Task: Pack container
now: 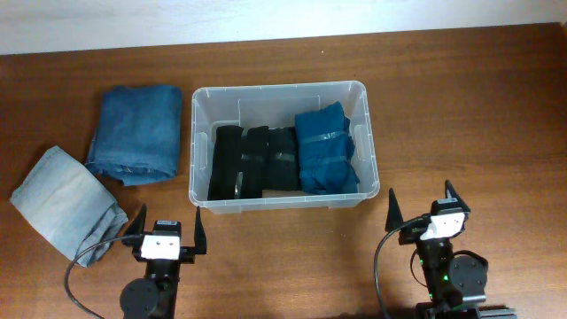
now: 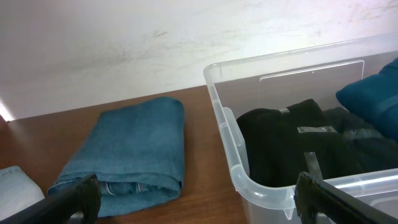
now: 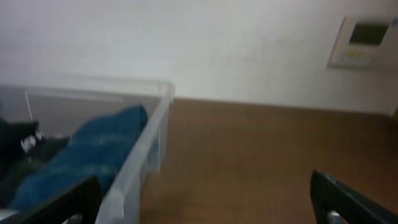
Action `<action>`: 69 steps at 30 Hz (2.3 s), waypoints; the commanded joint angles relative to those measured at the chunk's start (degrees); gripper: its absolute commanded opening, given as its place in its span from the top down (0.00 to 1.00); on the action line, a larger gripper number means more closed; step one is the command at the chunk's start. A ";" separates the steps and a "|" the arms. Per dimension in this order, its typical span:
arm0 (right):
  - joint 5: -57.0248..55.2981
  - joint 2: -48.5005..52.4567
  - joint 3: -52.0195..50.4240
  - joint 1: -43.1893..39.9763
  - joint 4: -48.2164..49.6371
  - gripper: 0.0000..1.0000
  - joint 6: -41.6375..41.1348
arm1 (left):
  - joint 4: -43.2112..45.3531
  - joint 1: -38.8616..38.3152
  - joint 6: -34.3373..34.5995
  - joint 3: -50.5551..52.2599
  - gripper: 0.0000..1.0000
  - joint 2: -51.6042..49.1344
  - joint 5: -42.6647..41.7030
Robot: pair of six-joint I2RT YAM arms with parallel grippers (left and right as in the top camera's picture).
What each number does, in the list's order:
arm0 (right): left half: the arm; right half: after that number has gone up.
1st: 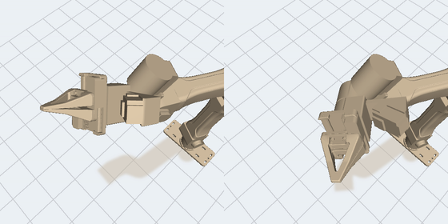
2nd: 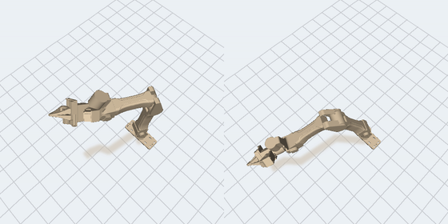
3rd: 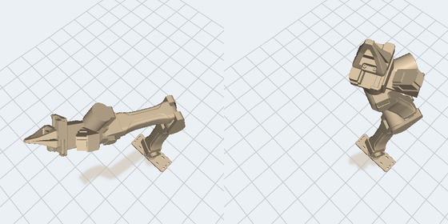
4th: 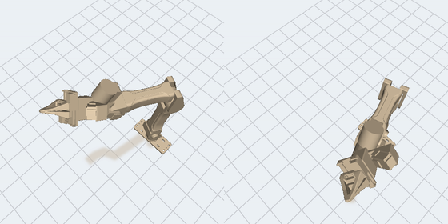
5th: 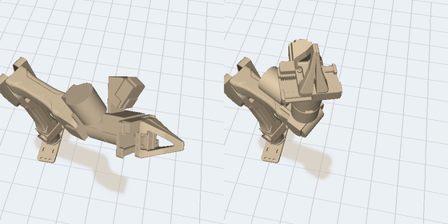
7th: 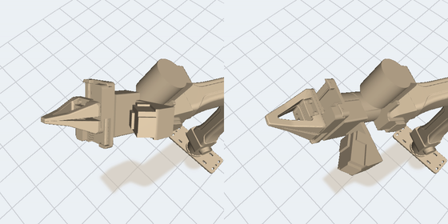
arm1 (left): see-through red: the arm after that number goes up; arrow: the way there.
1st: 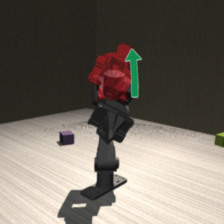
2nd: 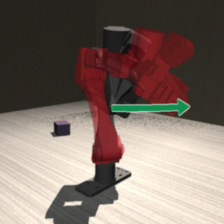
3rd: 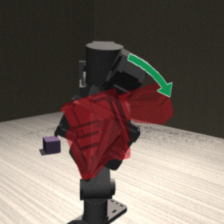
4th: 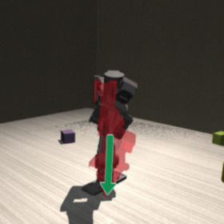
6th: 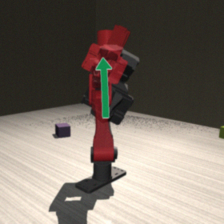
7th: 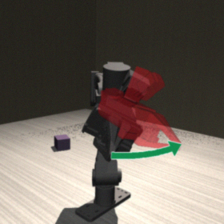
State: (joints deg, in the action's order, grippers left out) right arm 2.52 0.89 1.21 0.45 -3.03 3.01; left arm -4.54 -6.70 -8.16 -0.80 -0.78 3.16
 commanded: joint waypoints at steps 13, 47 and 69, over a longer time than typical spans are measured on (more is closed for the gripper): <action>1.36 -0.70 -0.90 -0.57 -1.05 0.02 -0.52 | -0.07 -0.02 -0.96 0.26 0.01 0.42 -0.44; 1.36 -0.70 -0.90 -0.57 -1.05 0.01 -0.52 | -9.40 -0.02 4.44 -31.82 0.01 -19.39 -17.31; 1.36 -0.70 -0.90 -0.57 -1.05 0.02 -0.52 | -37.94 8.35 27.10 -49.16 0.00 -29.77 19.06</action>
State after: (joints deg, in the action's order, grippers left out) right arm 3.14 0.78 0.69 0.40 -4.01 3.01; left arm -41.50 -1.56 17.87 -44.64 -25.63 20.47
